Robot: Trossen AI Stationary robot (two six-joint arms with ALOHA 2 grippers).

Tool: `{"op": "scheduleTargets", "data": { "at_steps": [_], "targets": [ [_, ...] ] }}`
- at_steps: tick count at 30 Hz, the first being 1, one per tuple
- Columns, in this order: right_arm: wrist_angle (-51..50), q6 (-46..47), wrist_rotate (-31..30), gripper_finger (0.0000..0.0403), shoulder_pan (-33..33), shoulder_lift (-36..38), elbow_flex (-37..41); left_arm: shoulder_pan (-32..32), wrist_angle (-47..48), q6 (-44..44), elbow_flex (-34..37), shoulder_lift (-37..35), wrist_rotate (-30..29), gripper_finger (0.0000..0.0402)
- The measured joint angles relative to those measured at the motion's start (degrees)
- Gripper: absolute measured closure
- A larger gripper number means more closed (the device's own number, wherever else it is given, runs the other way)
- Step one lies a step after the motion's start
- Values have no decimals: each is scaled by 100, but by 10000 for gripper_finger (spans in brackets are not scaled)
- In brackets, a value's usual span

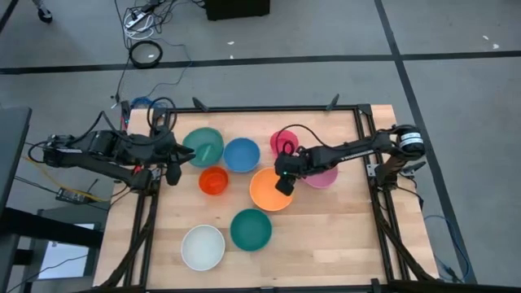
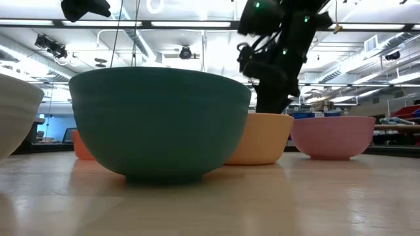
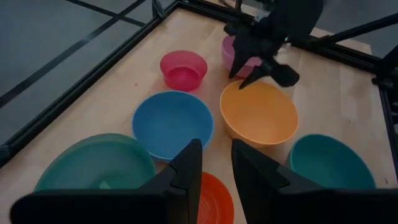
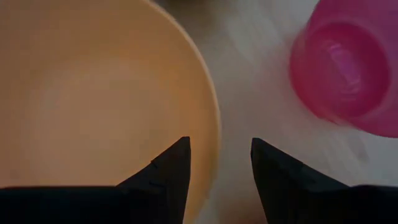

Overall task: Nest bowls inside each other
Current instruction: Stack the yellow bowl on top of the green bowl

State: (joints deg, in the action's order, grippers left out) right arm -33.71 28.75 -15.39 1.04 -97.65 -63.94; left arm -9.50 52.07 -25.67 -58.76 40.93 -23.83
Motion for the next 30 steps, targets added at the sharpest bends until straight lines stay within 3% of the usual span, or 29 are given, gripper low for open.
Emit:
{"op": "scheduleTargets", "data": {
  "at_steps": [8,15,27,30],
  "targets": [
    [229,-91,5,260,-7,-355,0,0,-2,-11,2,0,2,306],
    [477,-319,23,385,-9,-309,-7,0,-4,-11,2,0,-4,306],
    [407,-565,19,401,-50,605,-545,0,-39,-13,2,0,-114,306],
    [1030,-821,39,402,-118,633,-873,0,-60,1,2,1,-159,306]
  ]
}}
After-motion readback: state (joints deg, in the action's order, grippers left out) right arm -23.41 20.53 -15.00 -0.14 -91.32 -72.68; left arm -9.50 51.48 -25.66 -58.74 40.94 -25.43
